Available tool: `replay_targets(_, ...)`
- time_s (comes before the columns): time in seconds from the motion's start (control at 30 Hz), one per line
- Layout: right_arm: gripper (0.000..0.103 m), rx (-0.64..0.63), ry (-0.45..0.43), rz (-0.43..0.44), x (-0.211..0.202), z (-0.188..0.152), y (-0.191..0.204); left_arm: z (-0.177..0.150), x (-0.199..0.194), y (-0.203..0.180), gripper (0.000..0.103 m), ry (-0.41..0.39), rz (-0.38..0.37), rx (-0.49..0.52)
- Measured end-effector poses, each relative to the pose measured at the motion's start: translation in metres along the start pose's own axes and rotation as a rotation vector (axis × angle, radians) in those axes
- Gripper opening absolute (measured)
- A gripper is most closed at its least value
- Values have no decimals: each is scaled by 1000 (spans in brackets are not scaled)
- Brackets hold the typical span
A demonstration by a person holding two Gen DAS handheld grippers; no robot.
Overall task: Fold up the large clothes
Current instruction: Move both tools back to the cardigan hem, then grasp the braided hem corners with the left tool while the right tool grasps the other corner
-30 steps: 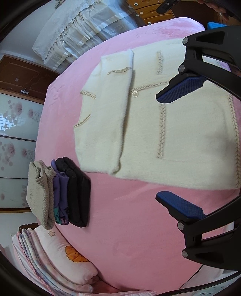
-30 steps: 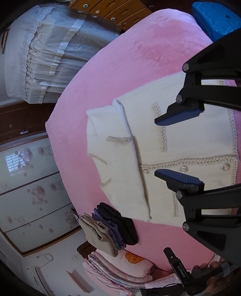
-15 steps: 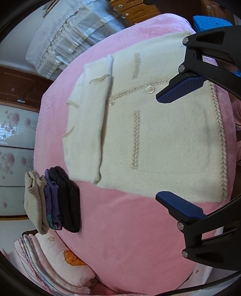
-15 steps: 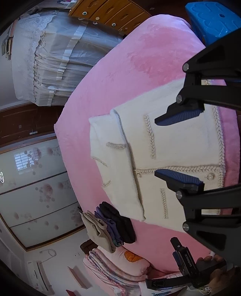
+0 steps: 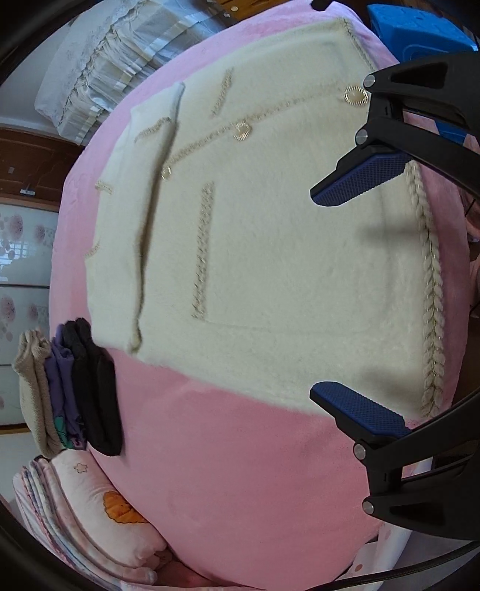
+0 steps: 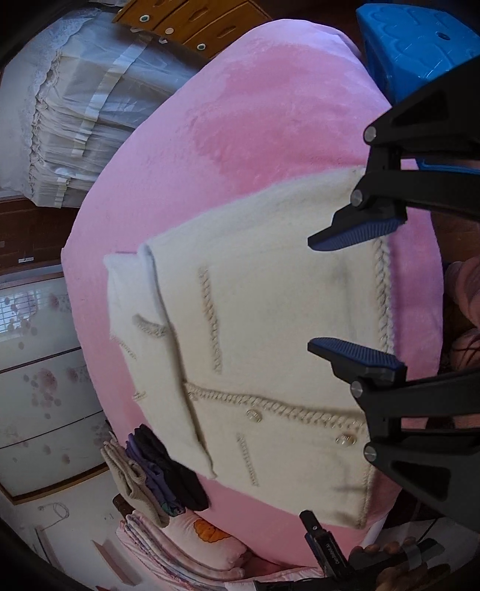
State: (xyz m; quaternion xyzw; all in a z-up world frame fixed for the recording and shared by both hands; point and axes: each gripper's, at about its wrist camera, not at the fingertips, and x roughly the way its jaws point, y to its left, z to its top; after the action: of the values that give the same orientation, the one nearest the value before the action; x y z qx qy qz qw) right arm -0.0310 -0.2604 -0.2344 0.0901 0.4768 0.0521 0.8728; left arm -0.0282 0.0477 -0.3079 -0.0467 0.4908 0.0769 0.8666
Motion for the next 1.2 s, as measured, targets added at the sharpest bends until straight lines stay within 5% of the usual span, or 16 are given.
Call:
replay_targets(0.33,49,77,62,-112,25,-30,-69,-27,38,64,95,72,28,-148)
replay_targets(0.6,49,131,150,56,62,-28,-88,-41,50,88,95,87,-70,-180)
replay_targets(1.03,40,99,204,167,72,-31,-91,-64,44,102,95,133,-156,-125)
replay_targets(1.2,38,129,232,184,79,-31,-91,-72,41,109,68,167,-239,-211)
